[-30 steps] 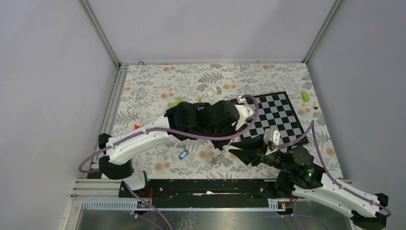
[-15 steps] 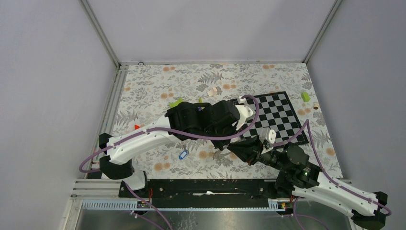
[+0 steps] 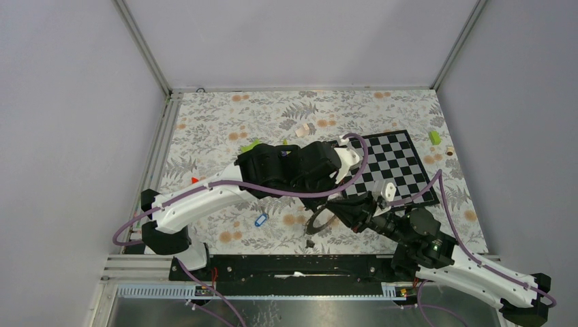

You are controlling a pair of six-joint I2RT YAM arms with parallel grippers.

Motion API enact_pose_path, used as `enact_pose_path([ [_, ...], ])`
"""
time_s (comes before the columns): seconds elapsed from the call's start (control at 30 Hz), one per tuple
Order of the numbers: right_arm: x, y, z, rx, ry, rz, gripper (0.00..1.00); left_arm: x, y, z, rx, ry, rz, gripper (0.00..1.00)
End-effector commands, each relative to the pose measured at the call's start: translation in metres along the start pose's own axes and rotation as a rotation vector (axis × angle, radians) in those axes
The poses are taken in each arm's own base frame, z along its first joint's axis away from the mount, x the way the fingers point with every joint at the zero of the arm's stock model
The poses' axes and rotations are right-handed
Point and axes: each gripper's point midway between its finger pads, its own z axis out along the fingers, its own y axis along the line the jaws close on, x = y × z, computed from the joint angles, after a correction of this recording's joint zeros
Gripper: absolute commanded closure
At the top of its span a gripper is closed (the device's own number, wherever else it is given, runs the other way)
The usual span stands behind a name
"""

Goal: Remove the keys from the keyring

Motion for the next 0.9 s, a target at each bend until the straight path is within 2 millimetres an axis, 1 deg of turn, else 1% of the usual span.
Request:
enact_pose_path([
  [0.0,-0.018,-0.006,0.001,0.042,-0.079,0.021,0.78,-0.023,-0.009,-0.015,0.047,-0.092,-0.023,1.0],
  [0.07,-0.018,-0.005,0.001,0.033,-0.077,0.021,0.71,-0.024,-0.01,-0.015,0.049,-0.091,-0.023,1.0],
  [0.13,-0.019,-0.003,0.001,0.024,-0.079,0.019,0.7,-0.024,-0.011,-0.014,0.056,-0.09,-0.023,1.0],
  [0.23,-0.018,-0.003,0.002,0.021,-0.076,0.019,0.7,-0.024,-0.012,-0.013,0.061,-0.089,-0.022,1.0],
  [0.33,-0.017,-0.003,0.002,0.022,-0.071,0.019,0.75,-0.024,-0.012,-0.013,0.06,-0.089,-0.023,1.0],
  [0.47,-0.016,-0.003,0.002,0.022,-0.07,0.021,0.85,-0.025,-0.012,-0.014,0.059,-0.094,-0.027,1.0],
  [0.57,-0.016,-0.003,0.001,0.022,-0.072,0.026,0.88,-0.025,-0.011,-0.013,0.057,-0.093,-0.027,1.0],
  [0.63,-0.016,0.002,0.001,-0.005,-0.07,0.026,0.92,-0.024,-0.01,-0.012,0.054,-0.088,-0.027,1.0],
  [0.73,-0.019,0.004,-0.001,-0.014,-0.077,0.025,0.98,-0.023,-0.009,-0.011,0.05,-0.089,-0.032,1.0],
  [0.8,-0.02,0.004,-0.002,-0.014,-0.078,0.02,1.0,-0.023,-0.007,-0.009,0.049,-0.094,-0.04,1.0],
  [0.87,-0.022,0.002,-0.003,-0.002,-0.079,0.019,1.0,-0.022,-0.006,-0.008,0.055,-0.1,-0.05,1.0],
])
